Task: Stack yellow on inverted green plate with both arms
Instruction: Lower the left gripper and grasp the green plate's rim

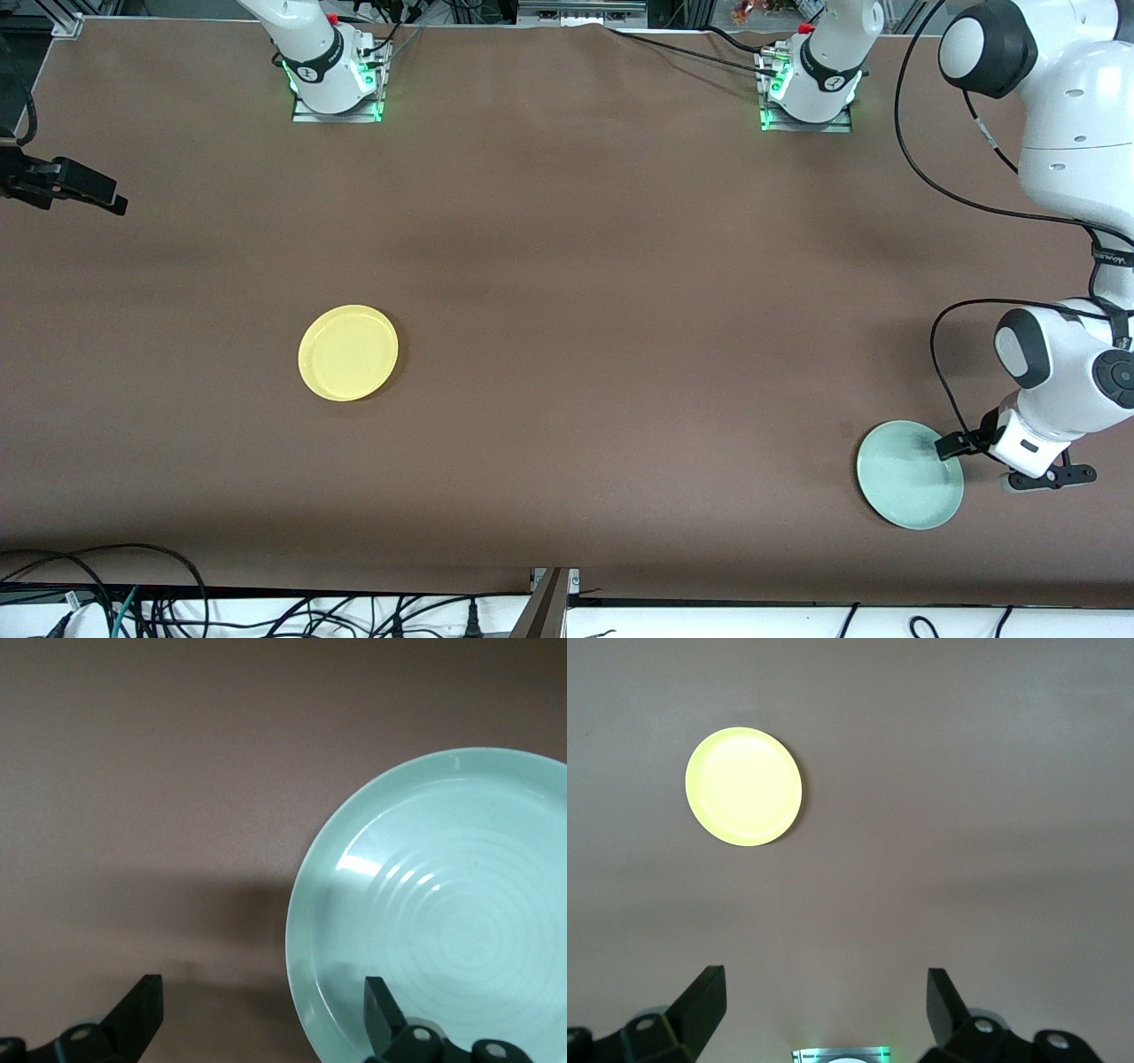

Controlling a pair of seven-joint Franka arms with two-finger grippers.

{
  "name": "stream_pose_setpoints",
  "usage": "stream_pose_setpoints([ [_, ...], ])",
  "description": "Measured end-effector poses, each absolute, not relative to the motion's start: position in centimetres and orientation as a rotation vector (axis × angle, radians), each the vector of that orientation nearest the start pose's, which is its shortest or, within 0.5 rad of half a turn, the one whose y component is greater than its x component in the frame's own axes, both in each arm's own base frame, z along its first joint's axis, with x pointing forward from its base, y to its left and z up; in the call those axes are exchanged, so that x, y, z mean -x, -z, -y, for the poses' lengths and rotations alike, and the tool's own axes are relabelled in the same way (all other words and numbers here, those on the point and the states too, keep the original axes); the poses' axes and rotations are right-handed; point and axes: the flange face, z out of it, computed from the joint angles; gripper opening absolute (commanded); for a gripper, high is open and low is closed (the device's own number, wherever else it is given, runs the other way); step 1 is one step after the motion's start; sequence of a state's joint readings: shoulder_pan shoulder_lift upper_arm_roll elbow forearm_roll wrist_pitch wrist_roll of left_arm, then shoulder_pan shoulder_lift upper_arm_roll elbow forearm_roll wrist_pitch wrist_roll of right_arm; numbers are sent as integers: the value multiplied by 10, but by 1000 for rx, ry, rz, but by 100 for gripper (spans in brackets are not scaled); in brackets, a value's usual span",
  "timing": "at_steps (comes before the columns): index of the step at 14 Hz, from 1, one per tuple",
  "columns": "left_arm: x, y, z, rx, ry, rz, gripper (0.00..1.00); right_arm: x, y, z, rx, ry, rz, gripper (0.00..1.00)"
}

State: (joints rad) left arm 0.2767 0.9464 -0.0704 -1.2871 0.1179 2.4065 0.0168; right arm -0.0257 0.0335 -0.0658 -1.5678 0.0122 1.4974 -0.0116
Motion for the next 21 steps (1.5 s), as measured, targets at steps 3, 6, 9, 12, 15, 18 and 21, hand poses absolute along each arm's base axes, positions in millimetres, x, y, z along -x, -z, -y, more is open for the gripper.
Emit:
stream_pose_setpoints([
  [3,-748,-186,-173,3070,274,216,57,-554,-601,49,3120,-161,-124,100],
  [6,-749,-187,-173,3069,280,210,47,-554,-601,49,3119,-161,-125,100],
  [9,-750,-188,-171,3069,283,205,36,-554,-601,49,3119,-162,-125,100],
  [12,-751,-188,-170,3070,284,198,35,-554,-601,49,3119,-163,-127,100],
  [15,-751,-188,-170,3071,282,187,34,-554,-601,51,3119,-164,-130,100],
  [18,-750,-186,-169,3072,278,181,28,-554,-600,51,3119,-165,-131,100],
  [21,-751,-185,-168,3074,278,176,22,-554,-600,52,3118,-167,-135,100],
])
